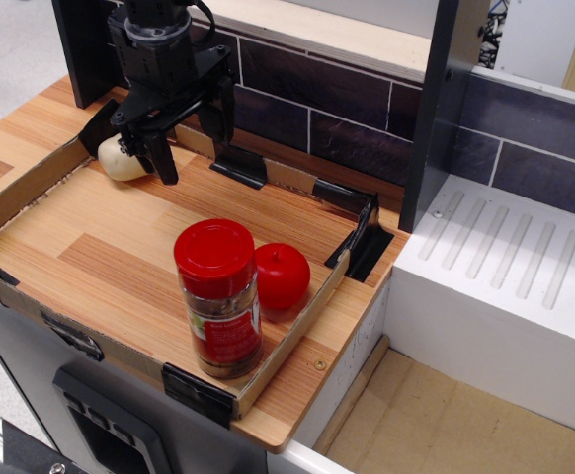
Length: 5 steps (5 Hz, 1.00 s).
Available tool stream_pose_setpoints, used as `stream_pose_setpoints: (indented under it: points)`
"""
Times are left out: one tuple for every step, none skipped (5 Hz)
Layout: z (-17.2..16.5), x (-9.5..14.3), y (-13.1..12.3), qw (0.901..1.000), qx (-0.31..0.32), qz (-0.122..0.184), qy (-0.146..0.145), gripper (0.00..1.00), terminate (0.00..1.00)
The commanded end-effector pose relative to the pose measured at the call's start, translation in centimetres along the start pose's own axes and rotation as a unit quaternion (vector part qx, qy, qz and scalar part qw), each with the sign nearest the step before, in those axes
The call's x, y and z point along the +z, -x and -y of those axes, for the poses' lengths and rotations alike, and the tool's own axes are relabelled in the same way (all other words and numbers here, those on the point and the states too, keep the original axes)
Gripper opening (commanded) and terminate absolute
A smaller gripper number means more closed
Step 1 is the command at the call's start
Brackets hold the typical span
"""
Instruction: Topple basil bottle
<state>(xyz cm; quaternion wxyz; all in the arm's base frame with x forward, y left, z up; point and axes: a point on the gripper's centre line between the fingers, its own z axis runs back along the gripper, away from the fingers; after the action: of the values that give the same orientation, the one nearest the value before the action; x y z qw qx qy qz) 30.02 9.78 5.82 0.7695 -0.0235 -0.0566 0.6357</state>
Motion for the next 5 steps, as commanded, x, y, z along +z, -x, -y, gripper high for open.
stream_pose_setpoints:
  points:
    - [0.0, 0.0, 0.0, 1.0, 0.0, 0.0, 0.0, 1.0, 0.0]
    - [-0.7, 1.3, 1.0, 0.998, 0.039, -0.05, 0.008, 1.0, 0.0]
    - [-1.7, 3.2, 1.7, 0.9959, 0.053, -0.069, 0.025, 1.0, 0.0]
    - [-2.6, 4.6, 2.3, 0.9934, 0.073, -0.086, 0.02, 1.0, 0.0]
    - [-3.5, 5.4, 3.3, 0.9944, 0.087, -0.06, 0.008, 1.0, 0.0]
